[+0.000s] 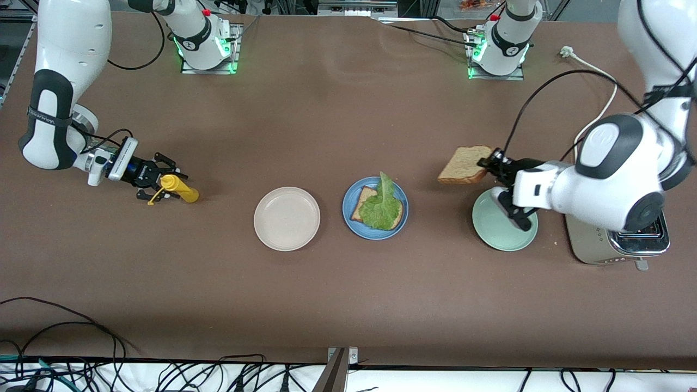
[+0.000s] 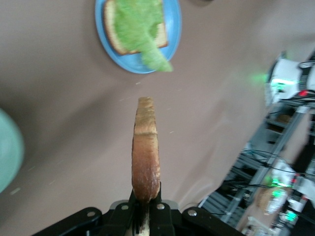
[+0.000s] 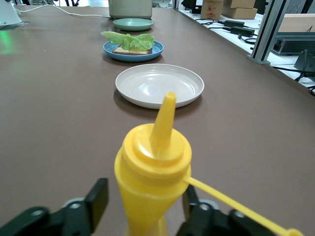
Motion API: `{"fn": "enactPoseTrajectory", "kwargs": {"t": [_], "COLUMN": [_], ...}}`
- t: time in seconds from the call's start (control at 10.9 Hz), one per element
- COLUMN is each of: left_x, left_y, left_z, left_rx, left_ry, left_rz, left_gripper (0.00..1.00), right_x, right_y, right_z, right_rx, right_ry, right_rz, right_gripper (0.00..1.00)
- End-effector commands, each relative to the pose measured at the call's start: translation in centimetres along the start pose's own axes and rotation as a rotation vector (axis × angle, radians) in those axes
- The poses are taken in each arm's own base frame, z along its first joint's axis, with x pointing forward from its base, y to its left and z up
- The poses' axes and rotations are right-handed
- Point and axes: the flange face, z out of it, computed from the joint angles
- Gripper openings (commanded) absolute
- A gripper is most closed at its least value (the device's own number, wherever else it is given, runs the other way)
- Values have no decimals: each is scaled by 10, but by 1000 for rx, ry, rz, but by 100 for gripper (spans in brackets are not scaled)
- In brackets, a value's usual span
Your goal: Make sandwich in blue plate with both arms
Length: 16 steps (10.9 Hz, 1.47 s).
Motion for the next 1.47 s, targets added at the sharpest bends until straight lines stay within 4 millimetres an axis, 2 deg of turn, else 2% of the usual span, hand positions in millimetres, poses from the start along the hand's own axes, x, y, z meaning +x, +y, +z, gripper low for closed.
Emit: {"fn": "enactPoseTrajectory", "kwargs": {"t": [0.0, 0.18, 0.37, 0.46, 0.74, 0.83, 1.01, 1.1, 1.29, 1.38], "left_x": [50, 89, 119, 130, 150, 152, 155, 156, 151, 149], "left_y": [2, 19, 33, 31, -11, -25, -42, -43, -64, -72], "left_z": [40, 82, 114, 129, 169, 177, 190, 191, 190, 192], "left_rx": [-112, -201, -279, -294, -364, -397, -440, -434, -407, -389], "left_ry": [61, 104, 160, 181, 260, 282, 324, 330, 336, 339], "left_rz": [58, 83, 80, 71, 59, 64, 64, 62, 36, 62], "left_gripper": [0, 0, 0, 0, 0, 0, 0, 5, 25, 28], "right_x": [-2, -4, -10, -11, -18, -14, 8, 24, 60, 81], "right_y": [6, 4, 2, 1, -4, 2, 28, 41, 70, 86], "right_z": [-6, -14, -31, -38, -68, -82, -108, -118, -136, -141], "right_rx": [-14, -15, -12, -7, 0, 0, 31, 50, 90, 102], "right_ry": [20, 29, -2, -16, -69, -94, -154, -164, -223, -255], "right_rz": [-34, -30, -26, -25, -7, -15, 18, 59, 118, 144], "right_gripper": [100, 100, 100, 100, 100, 100, 100, 100, 100, 100]}}
